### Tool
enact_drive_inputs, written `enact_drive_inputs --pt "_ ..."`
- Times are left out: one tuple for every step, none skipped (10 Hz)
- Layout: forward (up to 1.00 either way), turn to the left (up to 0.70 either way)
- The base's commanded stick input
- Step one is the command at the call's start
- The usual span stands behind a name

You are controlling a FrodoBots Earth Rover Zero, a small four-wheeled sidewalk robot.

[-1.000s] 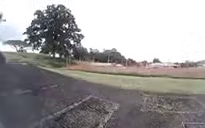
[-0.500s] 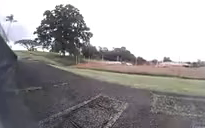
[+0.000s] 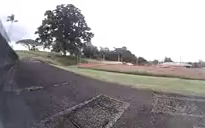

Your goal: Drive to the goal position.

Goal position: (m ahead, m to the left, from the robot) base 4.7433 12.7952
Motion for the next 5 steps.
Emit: enact_drive_inputs --pt "0.85 0.00" --pt "0.85 0.00" --pt "0.85 0.00" --pt "0.85 0.00" --pt "0.85 0.02"
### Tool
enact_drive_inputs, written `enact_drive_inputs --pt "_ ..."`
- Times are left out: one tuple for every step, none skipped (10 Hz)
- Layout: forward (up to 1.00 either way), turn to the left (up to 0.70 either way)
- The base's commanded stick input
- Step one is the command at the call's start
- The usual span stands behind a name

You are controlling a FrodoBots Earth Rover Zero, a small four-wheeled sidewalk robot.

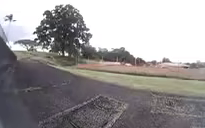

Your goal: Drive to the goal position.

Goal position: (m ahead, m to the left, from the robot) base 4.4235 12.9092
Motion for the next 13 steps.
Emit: enact_drive_inputs --pt "0.85 0.13" --pt "0.85 0.29" --pt "0.85 0.34" --pt "0.85 0.34" --pt "0.85 0.34" --pt "0.85 0.34" --pt "0.85 0.34" --pt "0.85 0.34" --pt "0.85 0.34" --pt "0.85 0.34" --pt "0.85 0.34" --pt "0.85 0.34" --pt "0.85 0.34"
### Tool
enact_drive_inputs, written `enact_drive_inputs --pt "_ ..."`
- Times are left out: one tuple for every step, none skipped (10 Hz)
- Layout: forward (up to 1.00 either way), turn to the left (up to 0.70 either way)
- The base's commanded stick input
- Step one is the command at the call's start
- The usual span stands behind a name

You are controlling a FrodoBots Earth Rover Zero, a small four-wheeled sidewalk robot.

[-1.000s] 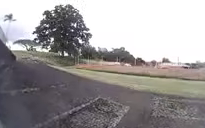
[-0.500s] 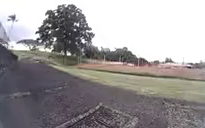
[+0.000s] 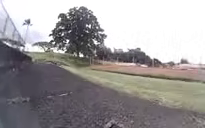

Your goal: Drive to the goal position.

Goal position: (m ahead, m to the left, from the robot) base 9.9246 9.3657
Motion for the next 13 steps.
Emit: enact_drive_inputs --pt "0.85 0.34" --pt "0.85 0.34" --pt "0.85 0.34" --pt "0.85 0.34" --pt "0.85 0.34" --pt "0.85 0.34" --pt "0.85 0.34" --pt "0.85 0.34" --pt "0.85 0.34" --pt "0.85 0.34" --pt "0.85 0.34" --pt "0.85 0.34" --pt "0.85 0.34"
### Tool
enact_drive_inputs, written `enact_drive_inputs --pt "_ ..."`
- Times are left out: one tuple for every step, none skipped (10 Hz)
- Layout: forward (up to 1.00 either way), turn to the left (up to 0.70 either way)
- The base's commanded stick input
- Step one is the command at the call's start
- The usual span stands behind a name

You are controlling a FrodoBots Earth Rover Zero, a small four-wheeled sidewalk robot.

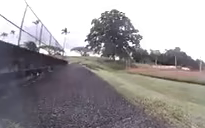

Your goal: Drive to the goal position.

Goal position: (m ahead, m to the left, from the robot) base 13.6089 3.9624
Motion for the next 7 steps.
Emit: enact_drive_inputs --pt "0.85 0.34" --pt "0.85 0.34" --pt "0.85 0.34" --pt "0.85 0.30" --pt "0.85 0.19" --pt "0.85 0.02" --pt "0.85 0.00"
